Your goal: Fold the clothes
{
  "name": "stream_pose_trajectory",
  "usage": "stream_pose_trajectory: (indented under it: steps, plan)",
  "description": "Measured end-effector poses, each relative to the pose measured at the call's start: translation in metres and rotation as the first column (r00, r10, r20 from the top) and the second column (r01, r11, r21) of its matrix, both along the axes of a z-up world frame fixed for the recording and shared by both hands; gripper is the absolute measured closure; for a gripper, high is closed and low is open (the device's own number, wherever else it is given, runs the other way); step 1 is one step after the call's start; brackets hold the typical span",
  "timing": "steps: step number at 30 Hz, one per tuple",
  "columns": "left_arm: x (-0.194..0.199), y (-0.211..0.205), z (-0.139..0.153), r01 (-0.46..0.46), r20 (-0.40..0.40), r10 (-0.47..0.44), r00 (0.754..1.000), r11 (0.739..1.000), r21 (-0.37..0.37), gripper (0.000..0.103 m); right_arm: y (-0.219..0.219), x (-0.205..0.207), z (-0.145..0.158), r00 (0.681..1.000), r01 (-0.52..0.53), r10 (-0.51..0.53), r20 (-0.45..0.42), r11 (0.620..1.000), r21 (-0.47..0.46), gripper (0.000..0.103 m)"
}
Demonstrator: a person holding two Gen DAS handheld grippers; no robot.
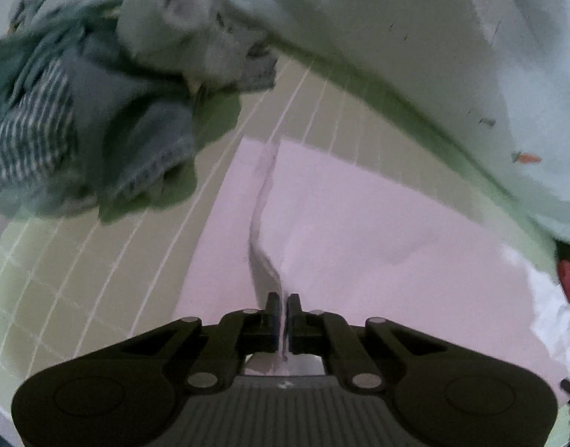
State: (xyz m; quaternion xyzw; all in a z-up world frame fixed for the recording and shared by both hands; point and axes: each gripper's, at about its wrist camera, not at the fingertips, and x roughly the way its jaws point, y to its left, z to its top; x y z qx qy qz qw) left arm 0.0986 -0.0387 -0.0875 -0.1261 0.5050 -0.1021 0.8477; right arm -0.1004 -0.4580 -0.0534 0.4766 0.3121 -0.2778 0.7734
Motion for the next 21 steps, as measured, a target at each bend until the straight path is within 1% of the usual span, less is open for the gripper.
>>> stream_pose_trajectory:
  steps: [3,5,6,8,9,10,11,14,18,19,20,21]
  plan:
    - [0.007,-0.001,0.007,-0.015,0.016,0.016,1.000,0.998,-0.056,0.099,-0.002,-0.002,-0.008,1.000,0.011,-0.011,0.005,0.999,0.051,0.086]
    - [0.011,-0.001,0.011,-0.028,0.022,0.030,0.999,0.995,-0.095,0.099,0.000,-0.001,-0.015,1.000,0.010,-0.011,0.006,0.996,0.091,0.062]
    - [0.013,-0.001,0.014,-0.036,0.027,0.039,0.999,0.993,-0.110,0.100,0.002,0.001,-0.019,1.000,0.013,-0.014,0.006,0.994,0.112,0.057]
    - [0.016,-0.001,0.021,-0.052,0.043,0.059,0.997,0.987,-0.151,0.100,0.005,0.006,-0.027,1.000,-0.002,0.004,-0.011,0.991,0.133,0.046]
    - [0.017,-0.001,0.026,-0.059,0.052,0.069,0.996,0.983,-0.175,0.100,0.008,0.009,-0.031,1.000,-0.004,0.008,-0.027,0.990,0.144,0.043]
    - [0.019,-0.001,0.031,-0.067,0.064,0.081,0.995,0.978,-0.198,0.100,0.010,0.010,-0.034,0.999,-0.001,0.007,-0.038,0.988,0.153,0.036]
    - [0.021,-0.001,0.037,-0.072,0.078,0.090,0.993,0.974,-0.215,0.100,0.011,0.012,-0.038,0.999,-0.002,0.008,-0.040,0.985,0.172,0.033]
    - [0.028,-0.001,0.054,-0.082,0.118,0.116,0.986,0.961,-0.263,0.100,0.013,0.012,-0.045,0.999,0.009,0.001,-0.048,0.978,0.208,0.031]
    - [0.037,-0.005,0.078,-0.067,0.173,0.127,0.977,0.948,-0.312,0.100,0.014,0.010,-0.050,0.998,0.032,-0.017,-0.061,0.970,0.241,0.030]
    - [0.038,-0.007,0.083,-0.061,0.185,0.126,0.975,0.945,-0.321,0.100,0.014,0.008,-0.050,0.998,0.034,-0.022,-0.053,0.969,0.246,0.033]
    - [0.040,-0.009,0.088,-0.053,0.197,0.123,0.973,0.944,-0.325,0.100,0.014,0.007,-0.048,0.999,0.036,-0.027,-0.040,0.970,0.241,0.041]
    - [0.042,-0.012,0.092,-0.046,0.209,0.120,0.971,0.943,-0.329,0.100,0.015,0.007,-0.047,0.999,0.037,-0.032,-0.027,0.971,0.236,0.047]
